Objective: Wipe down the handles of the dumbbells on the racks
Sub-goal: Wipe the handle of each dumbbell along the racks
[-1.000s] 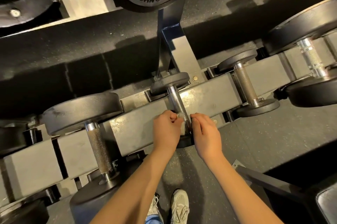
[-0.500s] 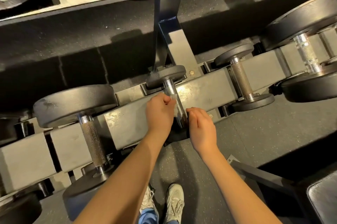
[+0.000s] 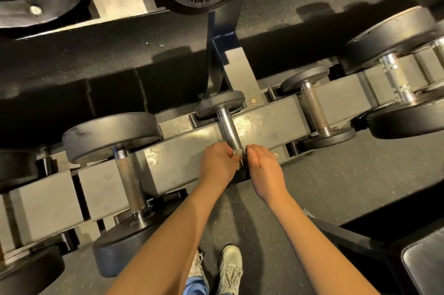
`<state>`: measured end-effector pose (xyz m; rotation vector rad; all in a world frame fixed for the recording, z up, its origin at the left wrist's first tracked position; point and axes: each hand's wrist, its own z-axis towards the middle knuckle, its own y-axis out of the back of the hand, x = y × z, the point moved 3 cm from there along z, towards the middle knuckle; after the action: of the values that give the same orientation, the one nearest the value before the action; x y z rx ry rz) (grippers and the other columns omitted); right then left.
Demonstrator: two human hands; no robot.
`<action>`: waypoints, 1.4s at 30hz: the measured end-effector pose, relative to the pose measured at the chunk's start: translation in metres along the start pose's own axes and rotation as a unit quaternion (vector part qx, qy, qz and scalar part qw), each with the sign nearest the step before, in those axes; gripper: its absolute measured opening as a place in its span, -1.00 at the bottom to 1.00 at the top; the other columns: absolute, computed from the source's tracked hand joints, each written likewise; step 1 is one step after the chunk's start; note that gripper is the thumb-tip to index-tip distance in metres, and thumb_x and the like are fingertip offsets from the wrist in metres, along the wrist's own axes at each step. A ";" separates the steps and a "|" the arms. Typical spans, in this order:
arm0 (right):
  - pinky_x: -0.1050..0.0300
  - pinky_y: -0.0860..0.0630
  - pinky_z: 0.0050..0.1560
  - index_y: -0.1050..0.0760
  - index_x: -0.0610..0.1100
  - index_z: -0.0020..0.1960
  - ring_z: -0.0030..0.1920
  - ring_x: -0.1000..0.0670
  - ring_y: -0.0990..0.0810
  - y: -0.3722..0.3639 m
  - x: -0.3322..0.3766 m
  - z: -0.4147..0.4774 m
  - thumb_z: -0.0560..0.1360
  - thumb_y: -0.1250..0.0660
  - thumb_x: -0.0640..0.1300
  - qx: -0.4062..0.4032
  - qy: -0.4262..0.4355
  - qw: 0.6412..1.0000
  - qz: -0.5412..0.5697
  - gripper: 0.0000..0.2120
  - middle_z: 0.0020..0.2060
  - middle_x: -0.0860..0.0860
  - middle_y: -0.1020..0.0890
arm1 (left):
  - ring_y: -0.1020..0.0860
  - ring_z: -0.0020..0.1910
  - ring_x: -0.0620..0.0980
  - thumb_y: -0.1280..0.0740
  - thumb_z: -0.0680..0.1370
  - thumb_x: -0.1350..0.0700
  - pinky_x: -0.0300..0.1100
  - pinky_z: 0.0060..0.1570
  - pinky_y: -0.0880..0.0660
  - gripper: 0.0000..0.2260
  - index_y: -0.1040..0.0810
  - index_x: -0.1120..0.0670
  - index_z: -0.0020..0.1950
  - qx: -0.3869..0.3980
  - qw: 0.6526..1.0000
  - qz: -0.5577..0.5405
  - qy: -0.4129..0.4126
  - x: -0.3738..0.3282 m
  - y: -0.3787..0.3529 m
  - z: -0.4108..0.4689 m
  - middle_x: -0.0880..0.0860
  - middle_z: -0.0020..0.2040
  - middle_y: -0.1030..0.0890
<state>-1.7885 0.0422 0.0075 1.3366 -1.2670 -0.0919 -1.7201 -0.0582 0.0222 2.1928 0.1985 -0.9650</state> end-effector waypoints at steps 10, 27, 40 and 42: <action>0.29 -0.23 0.27 -0.51 -0.20 0.26 0.32 0.03 -0.38 0.050 0.038 -0.028 0.64 -0.11 -0.13 0.043 -0.015 0.998 0.050 -0.69 0.28 -0.04 -0.49 | -0.46 -0.27 -0.08 -0.31 0.53 0.14 -0.19 -0.30 -0.41 -0.80 -0.38 0.05 -0.27 -0.018 1.000 0.012 0.022 -0.027 0.063 -0.031 0.02 -0.24 -0.49; 0.07 -0.41 0.17 -0.50 -0.20 0.18 0.15 -0.06 -0.48 0.205 0.241 0.041 0.59 -0.19 -0.07 -0.105 0.184 0.976 0.044 -0.73 0.10 -0.08 -0.54 | -0.50 -0.14 0.13 -0.32 0.50 0.16 -0.09 -0.16 -0.39 -0.81 -0.36 0.09 -0.27 -0.217 0.975 -0.047 -0.005 -0.142 0.263 -0.040 0.12 -0.18 -0.53; -0.06 -0.35 0.27 -0.39 -0.15 0.37 0.28 -0.10 -0.39 0.206 0.306 0.143 0.59 -0.10 0.13 -0.101 0.128 0.984 -0.077 -0.52 0.24 -0.10 -0.50 | -0.41 -0.32 -0.02 -0.33 0.54 0.12 -0.22 -0.37 -0.29 -0.81 -0.35 0.07 -0.19 -0.208 0.968 -0.130 -0.048 -0.204 0.335 0.072 -0.02 -0.31 -0.44; -0.03 -0.35 0.28 -0.39 -0.13 0.36 0.28 -0.07 -0.38 0.206 0.304 0.144 0.59 -0.11 0.12 -0.099 0.130 0.984 -0.073 -0.54 0.24 -0.09 -0.50 | -0.41 -0.36 -0.02 -0.34 0.53 0.13 -0.22 -0.40 -0.30 -0.80 -0.33 0.06 -0.20 -0.205 0.967 -0.143 -0.057 -0.214 0.336 0.084 -0.01 -0.34 -0.44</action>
<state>-1.8902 -0.1913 0.3087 1.2240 -0.9153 -0.1388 -1.7852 -0.3298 0.3187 1.7531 0.6170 -1.0911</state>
